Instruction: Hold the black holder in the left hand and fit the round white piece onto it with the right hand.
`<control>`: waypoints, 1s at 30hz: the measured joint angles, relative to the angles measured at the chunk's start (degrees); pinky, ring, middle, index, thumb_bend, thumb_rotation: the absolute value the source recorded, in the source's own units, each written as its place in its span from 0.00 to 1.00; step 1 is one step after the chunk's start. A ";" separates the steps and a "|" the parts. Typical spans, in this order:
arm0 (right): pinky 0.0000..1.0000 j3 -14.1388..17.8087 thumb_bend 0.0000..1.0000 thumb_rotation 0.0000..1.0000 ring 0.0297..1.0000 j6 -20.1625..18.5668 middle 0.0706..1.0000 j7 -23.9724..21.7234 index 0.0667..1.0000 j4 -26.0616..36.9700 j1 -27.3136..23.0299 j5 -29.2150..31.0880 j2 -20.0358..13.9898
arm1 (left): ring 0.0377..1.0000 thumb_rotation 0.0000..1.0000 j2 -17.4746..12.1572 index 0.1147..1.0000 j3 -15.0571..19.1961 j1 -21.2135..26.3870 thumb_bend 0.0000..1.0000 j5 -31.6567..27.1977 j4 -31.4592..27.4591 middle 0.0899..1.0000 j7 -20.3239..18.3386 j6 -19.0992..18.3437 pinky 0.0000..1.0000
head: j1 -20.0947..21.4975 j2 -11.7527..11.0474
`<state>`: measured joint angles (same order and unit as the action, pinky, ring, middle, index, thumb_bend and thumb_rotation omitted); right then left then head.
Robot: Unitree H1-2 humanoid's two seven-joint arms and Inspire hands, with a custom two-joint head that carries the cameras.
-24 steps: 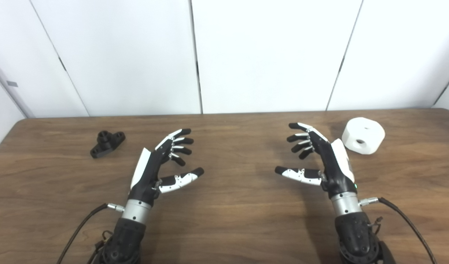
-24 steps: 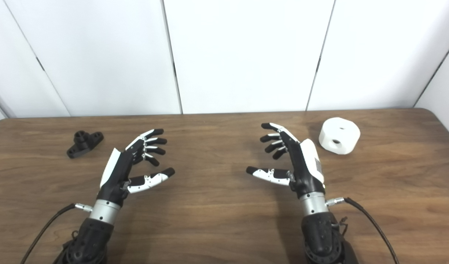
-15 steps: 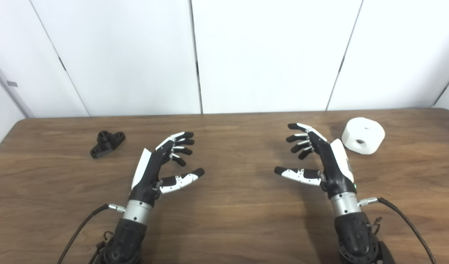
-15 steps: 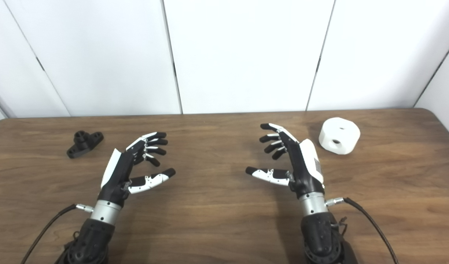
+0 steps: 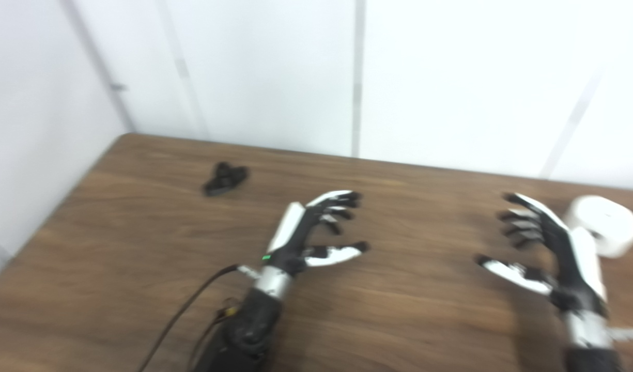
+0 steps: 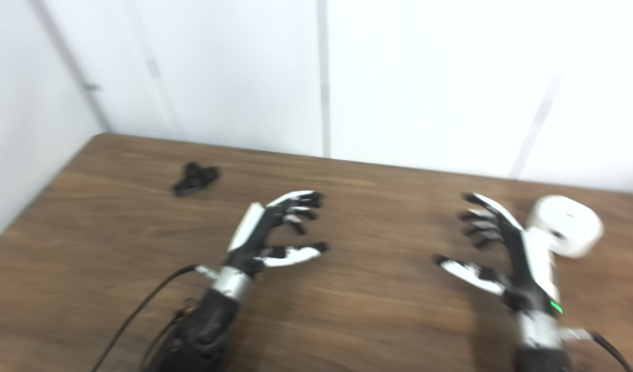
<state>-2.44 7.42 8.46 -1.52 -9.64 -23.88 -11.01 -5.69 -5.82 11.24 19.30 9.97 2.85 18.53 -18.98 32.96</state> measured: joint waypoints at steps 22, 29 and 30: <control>0.47 0.69 0.65 0.03 0.57 0.75 0.63 -0.60 0.74 1.04 0.51 0.83 -0.07 | 0.58 0.00 -1.07 0.60 3.70 -0.09 0.73 2.46 -3.80 0.63 4.26 0.07 0.48 | -1.06 -0.09; 0.47 1.31 0.66 0.00 0.57 -0.05 0.63 -1.43 0.74 1.22 0.51 1.00 -0.07 | 0.67 0.01 -7.89 0.59 7.27 1.96 0.75 5.70 -6.36 0.67 4.25 -1.69 0.55 | -1.06 -0.35; 0.47 1.34 0.66 0.00 0.57 -0.15 0.63 -1.57 0.74 1.22 0.51 1.03 -0.07 | 0.68 0.03 -8.92 0.59 7.46 2.22 0.76 6.49 -6.74 0.68 4.03 -2.62 0.57 | -1.15 -0.35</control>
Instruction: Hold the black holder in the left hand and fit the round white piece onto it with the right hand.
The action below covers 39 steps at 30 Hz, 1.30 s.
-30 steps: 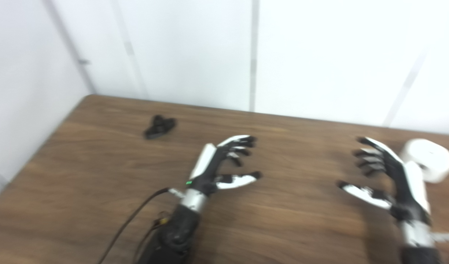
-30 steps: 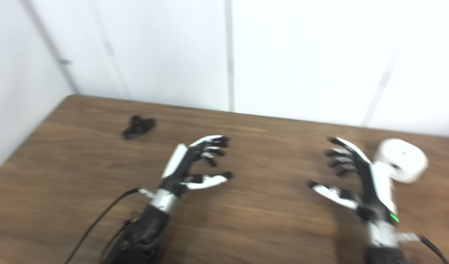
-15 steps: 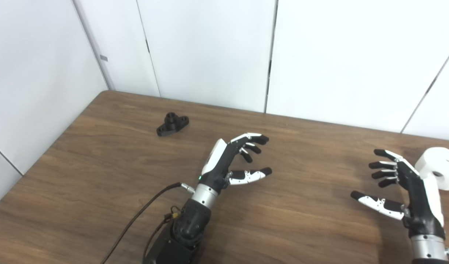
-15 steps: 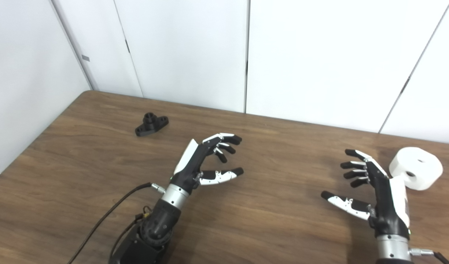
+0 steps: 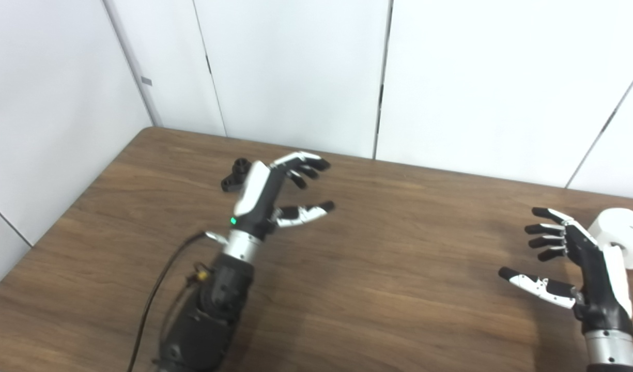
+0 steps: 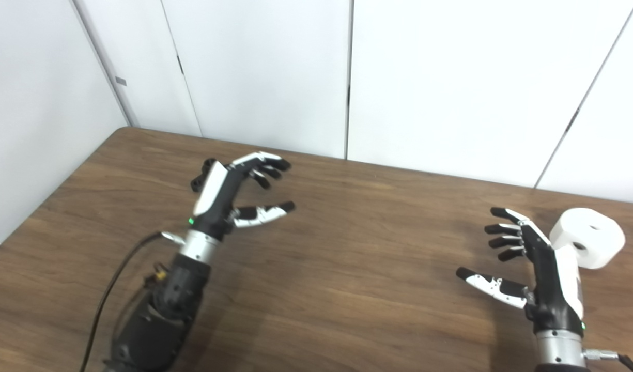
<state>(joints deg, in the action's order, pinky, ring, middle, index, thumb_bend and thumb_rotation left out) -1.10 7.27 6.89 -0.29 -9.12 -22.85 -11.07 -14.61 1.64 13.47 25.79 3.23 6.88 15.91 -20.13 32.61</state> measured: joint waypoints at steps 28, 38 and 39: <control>0.45 0.34 0.65 0.00 0.55 0.00 0.62 -0.37 0.72 0.15 -0.19 0.87 -0.02 | 0.93 0.28 -14.75 0.72 5.25 3.71 0.95 12.58 -4.60 0.92 -3.28 -22.76 0.77 | -0.70 0.35; 0.45 0.34 0.66 0.00 0.55 0.01 0.62 -0.37 0.72 0.51 -0.18 0.90 -0.03 | 0.98 0.45 -16.50 0.76 3.22 5.25 1.00 12.82 1.42 0.95 -3.63 -24.46 0.83 | -0.53 0.53; 0.45 0.35 0.65 0.00 0.55 0.01 0.62 -0.37 0.72 0.51 -0.18 0.92 -0.03 | 0.98 0.49 -16.83 0.76 2.92 5.52 1.00 12.81 2.01 0.96 -3.66 -24.42 0.86 | -0.53 0.53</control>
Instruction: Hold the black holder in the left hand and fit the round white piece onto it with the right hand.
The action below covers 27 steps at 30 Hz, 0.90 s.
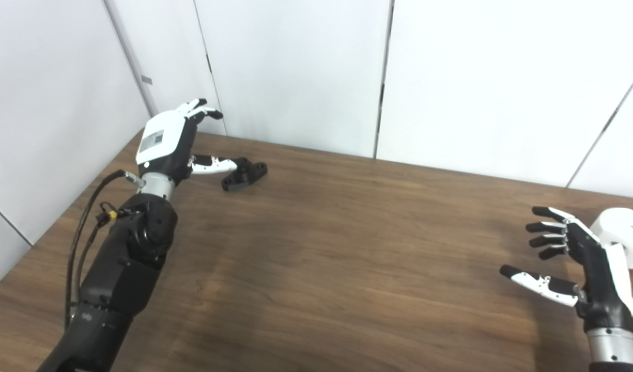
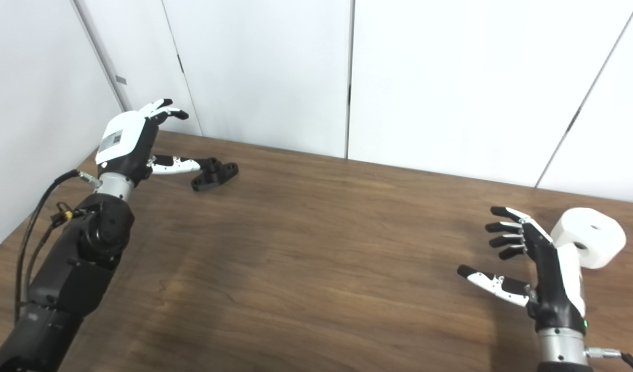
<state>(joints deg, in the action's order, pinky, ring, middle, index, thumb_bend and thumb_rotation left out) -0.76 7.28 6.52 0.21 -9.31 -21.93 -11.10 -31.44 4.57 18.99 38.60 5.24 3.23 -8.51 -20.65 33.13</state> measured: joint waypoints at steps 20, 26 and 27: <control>0.44 0.03 0.64 0.01 0.54 -0.13 0.61 -0.05 0.71 1.42 0.05 -0.12 -0.08 | 1.00 0.38 -1.10 0.77 -6.34 3.94 1.00 -1.31 10.57 0.99 -3.40 -2.00 0.91 | 0.61 0.61; 0.44 0.10 0.64 0.01 0.54 -0.39 0.61 -0.26 0.72 1.97 0.12 -0.11 -0.10 | 1.00 0.38 -1.09 0.76 -8.12 5.24 1.00 -1.29 13.97 0.98 -3.30 -2.10 0.88 | 0.97 0.70; 0.44 0.12 0.64 0.01 0.54 -0.46 0.61 -0.36 0.72 1.97 0.13 -0.12 -0.10 | 1.00 0.38 -1.10 0.75 -8.33 5.45 1.00 -1.22 14.73 0.97 -3.11 -2.09 0.86 | 1.05 0.70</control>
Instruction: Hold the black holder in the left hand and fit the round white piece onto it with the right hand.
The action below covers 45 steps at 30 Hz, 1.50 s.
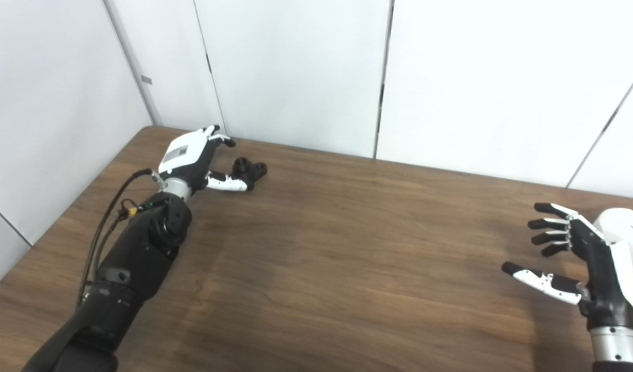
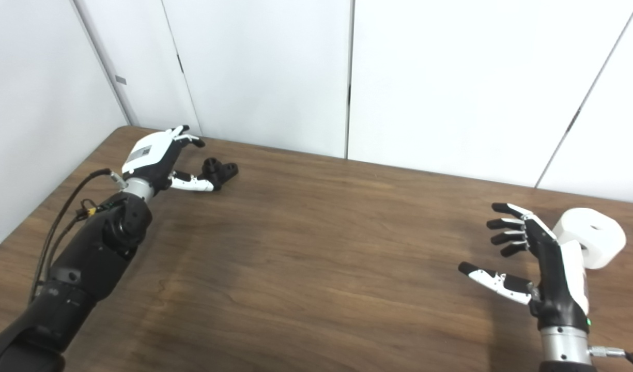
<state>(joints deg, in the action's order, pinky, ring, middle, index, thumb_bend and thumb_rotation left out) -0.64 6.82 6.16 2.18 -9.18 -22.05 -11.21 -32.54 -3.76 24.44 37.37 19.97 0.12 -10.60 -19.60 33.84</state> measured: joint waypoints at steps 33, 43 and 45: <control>0.45 0.81 0.63 0.01 0.55 -0.82 0.61 -1.77 0.70 1.39 0.53 -0.12 -1.31 | 0.98 0.34 1.15 0.72 -2.92 3.03 0.96 0.65 10.92 0.93 5.35 2.76 0.83 | 0.79 0.97; 0.44 0.93 0.64 0.01 0.53 -0.89 0.61 -1.93 0.72 1.69 0.92 -0.13 -1.31 | 0.95 0.38 1.21 0.71 -3.50 5.54 0.91 -1.74 17.15 0.92 6.77 6.06 0.84 | 1.41 1.23; 0.45 1.03 0.63 0.01 0.54 -1.11 0.61 -1.92 0.72 1.99 0.93 -0.18 -1.23 | 0.95 0.37 1.27 0.69 -3.62 6.24 0.90 -2.66 18.85 0.92 6.72 6.30 0.84 | 1.58 1.32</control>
<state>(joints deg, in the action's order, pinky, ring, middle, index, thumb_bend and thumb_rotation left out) 0.39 5.70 4.24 4.18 -8.25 -22.23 -12.44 -31.27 -7.38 30.68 34.72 38.82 6.84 -4.30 -18.02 35.16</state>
